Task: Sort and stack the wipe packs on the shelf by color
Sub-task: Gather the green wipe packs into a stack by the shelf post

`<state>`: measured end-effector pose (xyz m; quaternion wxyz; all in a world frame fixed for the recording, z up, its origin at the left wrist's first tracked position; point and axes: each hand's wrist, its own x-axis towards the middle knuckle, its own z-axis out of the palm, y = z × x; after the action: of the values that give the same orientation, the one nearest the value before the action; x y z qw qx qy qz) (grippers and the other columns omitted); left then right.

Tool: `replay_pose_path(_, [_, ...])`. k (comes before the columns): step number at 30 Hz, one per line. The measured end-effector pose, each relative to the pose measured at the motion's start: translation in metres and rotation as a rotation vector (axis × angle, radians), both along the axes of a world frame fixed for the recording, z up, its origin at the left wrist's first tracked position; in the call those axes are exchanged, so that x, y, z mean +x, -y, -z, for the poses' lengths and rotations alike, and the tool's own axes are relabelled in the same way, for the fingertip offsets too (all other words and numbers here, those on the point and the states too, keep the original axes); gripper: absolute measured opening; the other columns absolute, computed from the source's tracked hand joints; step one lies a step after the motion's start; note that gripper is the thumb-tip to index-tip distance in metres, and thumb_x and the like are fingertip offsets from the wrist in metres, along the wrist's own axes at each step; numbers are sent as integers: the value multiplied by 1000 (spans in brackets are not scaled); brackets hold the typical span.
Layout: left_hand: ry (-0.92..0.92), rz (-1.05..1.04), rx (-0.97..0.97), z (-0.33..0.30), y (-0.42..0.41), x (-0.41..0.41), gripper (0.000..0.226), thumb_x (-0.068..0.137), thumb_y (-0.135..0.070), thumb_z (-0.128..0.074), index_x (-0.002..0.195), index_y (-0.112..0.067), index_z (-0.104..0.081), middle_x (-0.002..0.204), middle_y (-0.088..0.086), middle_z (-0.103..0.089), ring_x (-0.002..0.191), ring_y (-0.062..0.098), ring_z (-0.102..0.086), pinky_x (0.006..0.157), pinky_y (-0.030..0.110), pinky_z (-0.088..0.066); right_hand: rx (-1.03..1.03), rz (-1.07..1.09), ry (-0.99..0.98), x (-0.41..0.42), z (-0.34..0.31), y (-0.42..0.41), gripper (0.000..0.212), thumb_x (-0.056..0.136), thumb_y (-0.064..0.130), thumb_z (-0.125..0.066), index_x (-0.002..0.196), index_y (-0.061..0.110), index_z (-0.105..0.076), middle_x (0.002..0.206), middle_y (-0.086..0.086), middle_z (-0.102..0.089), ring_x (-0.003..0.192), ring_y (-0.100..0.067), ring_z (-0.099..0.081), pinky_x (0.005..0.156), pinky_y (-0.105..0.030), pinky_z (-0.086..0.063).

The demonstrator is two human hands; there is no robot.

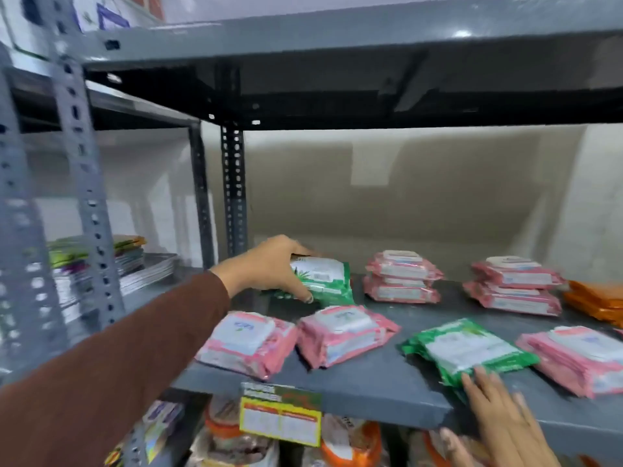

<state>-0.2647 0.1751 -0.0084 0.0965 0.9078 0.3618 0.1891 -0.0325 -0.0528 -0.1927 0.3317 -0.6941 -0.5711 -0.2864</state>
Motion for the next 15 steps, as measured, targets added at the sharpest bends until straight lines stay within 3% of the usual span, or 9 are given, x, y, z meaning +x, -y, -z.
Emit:
replay_pose_path(2, [22, -53, -36, 4, -17, -23, 88, 55, -33, -91, 134, -14, -58, 126, -5, -66, 105, 8, -62, 87, 19, -47, 21, 135, 73, 0, 4, 0, 64, 80, 60, -38, 121, 12, -46, 119, -25, -71, 103, -31, -72, 86, -51, -56])
replay_pose_path(4, [27, -109, -75, 7, -30, -39, 93, 56, -35, -90, 138, -13, -53, 137, -3, -58, 118, 9, -56, 97, 18, -41, -69, 200, 79, 0, -2, 3, 70, 65, 55, -44, 120, 12, -48, 111, -30, -71, 72, -45, -75, 59, -62, -56])
replay_pose_path(6, [22, -170, -147, 9, -39, -51, 92, 56, -37, -90, 137, -16, -54, 137, -3, -57, 120, 12, -54, 101, 23, -42, -104, 188, 107, -1, -11, 7, 67, 71, 55, -43, 115, 7, -61, 107, -30, -73, 60, -45, -73, 47, -60, -54])
replay_pose_path(8, [4, -257, -221, 9, -41, -58, 88, 55, -42, -89, 132, -15, -56, 129, -2, -59, 111, 15, -55, 95, 26, -46, -65, 159, 134, -8, -18, 9, 78, 92, 61, -30, 101, -3, -73, 101, -29, -74, 52, -40, -72, 40, -53, -52])
replay_pose_path(11, [-144, -451, -228, 8, -35, -54, 71, 59, -52, -79, 114, -12, -59, 117, 4, -60, 97, 23, -58, 81, 31, -51, -55, 127, 138, -18, -24, 12, 96, 97, 64, -10, 97, -7, -75, 101, -29, -74, 51, -36, -73, 43, -53, -54])
replay_pose_path(13, [-288, -493, -236, 8, -30, -45, 53, 76, -53, -67, 115, -18, -61, 131, 7, -58, 108, 29, -59, 83, 33, -50, -70, 121, 129, -19, -24, 11, 96, 98, 64, -10, 96, -8, -74, 100, -30, -74, 50, -38, -72, 43, -54, -54])
replay_pose_path(15, [-323, -495, -288, 9, -30, -35, 51, 93, -46, -51, 133, -13, -57, 144, 8, -51, 124, 30, -54, 97, 38, -46, -130, 110, 94, -22, -26, 12, 96, 98, 63, -11, 95, -9, -74, 99, -31, -74, 50, -40, -72, 42, -56, -53])
